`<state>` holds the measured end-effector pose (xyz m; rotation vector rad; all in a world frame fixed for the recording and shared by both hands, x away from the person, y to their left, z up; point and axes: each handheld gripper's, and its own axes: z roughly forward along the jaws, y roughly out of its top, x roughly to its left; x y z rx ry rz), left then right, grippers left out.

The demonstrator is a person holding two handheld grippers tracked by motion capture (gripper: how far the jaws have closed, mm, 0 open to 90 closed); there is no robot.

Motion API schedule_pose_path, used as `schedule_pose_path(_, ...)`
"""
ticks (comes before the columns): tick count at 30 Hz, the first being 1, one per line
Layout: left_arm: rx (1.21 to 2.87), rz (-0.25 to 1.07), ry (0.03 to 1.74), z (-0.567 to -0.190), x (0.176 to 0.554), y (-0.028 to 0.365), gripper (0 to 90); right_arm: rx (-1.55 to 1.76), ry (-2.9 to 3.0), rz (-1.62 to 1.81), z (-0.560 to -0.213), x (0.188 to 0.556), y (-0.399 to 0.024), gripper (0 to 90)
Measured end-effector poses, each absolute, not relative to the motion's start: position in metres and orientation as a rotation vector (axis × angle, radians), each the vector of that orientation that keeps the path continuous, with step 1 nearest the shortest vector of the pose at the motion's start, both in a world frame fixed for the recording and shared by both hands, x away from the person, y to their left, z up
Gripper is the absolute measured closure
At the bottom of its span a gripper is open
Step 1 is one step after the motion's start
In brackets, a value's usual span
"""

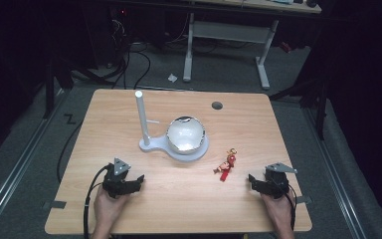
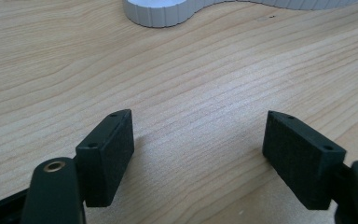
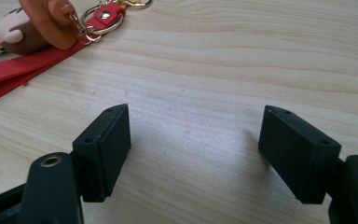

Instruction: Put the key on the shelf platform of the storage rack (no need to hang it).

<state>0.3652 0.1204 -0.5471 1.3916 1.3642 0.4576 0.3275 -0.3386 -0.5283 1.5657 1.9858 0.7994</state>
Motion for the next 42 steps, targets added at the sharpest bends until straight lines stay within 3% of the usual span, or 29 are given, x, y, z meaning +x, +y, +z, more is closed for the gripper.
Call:
schedule_pose_path(15, 1.392, 0.458, 1.364, -0.547, 0.365, 0.12, 25.0, 1.576, 2.061, 0.88, -0.52, 0.306, -0.306, 23.6)
schedule_pose_path(29, 1.389, 0.457, 1.364, -0.547, 0.365, 0.12, 25.0, 1.556, 2.148, 0.911, -0.521, 0.323, -0.268, 21.3)
schedule_pose_path(42, 1.394, 0.457, 1.363, -0.547, 0.365, 0.121, 24.8, 1.586, 2.135, 0.925, -0.518, 0.34, -0.263, 17.2)
